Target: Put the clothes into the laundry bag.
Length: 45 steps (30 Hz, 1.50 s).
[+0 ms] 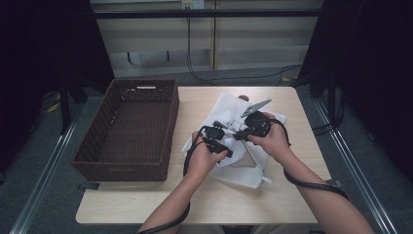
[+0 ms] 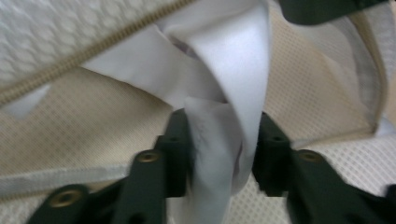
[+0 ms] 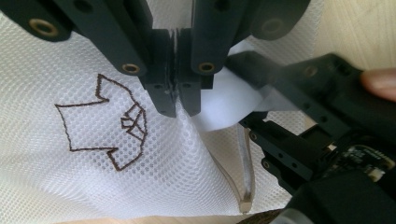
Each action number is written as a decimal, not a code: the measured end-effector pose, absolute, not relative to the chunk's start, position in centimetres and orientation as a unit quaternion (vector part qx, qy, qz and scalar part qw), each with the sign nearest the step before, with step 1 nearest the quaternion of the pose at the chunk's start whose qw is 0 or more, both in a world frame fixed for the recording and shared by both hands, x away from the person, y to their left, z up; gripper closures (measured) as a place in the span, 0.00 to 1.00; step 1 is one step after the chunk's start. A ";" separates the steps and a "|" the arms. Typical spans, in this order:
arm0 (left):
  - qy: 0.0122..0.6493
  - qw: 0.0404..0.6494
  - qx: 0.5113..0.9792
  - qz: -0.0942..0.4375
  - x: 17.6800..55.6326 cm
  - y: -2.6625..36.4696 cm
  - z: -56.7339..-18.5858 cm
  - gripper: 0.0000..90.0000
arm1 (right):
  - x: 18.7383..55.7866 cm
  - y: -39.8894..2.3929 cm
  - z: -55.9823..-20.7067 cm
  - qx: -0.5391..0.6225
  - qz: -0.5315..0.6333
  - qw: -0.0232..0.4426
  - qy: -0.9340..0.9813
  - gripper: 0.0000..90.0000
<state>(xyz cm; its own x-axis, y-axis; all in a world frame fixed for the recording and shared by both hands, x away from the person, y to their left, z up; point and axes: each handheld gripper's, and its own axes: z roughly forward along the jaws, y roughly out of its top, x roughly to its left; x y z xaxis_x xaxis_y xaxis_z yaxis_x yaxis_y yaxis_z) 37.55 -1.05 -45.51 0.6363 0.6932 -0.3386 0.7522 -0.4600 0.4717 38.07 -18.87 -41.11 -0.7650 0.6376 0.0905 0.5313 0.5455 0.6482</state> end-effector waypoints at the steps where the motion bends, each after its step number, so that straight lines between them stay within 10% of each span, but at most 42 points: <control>1: 0.425 0.301 0.853 -0.049 37.5 -1.0 -45.3 0.64 | 38.1 -18.9 -41.1 0.333 0.342 0.079 0.875 0.98; 20: 0.430 0.273 0.859 -0.043 36.5 0.9 -45.2 0.34 | 38.3 -19.0 -41.0 0.331 0.338 0.077 0.878 0.98; 26: 0.436 0.273 0.856 -0.059 36.0 0.9 -45.5 0.42 | 38.4 -18.9 -41.0 0.330 0.338 0.076 0.878 0.98; 38: 0.424 0.287 0.855 -0.081 36.1 -0.5 -45.8 0.88 | 38.3 -19.0 -41.0 0.330 0.337 0.078 0.878 0.97; 45: 0.421 0.305 0.851 -0.075 36.4 -1.0 -45.5 0.94 | 38.2 -19.1 -41.0 0.334 0.337 0.079 0.877 0.98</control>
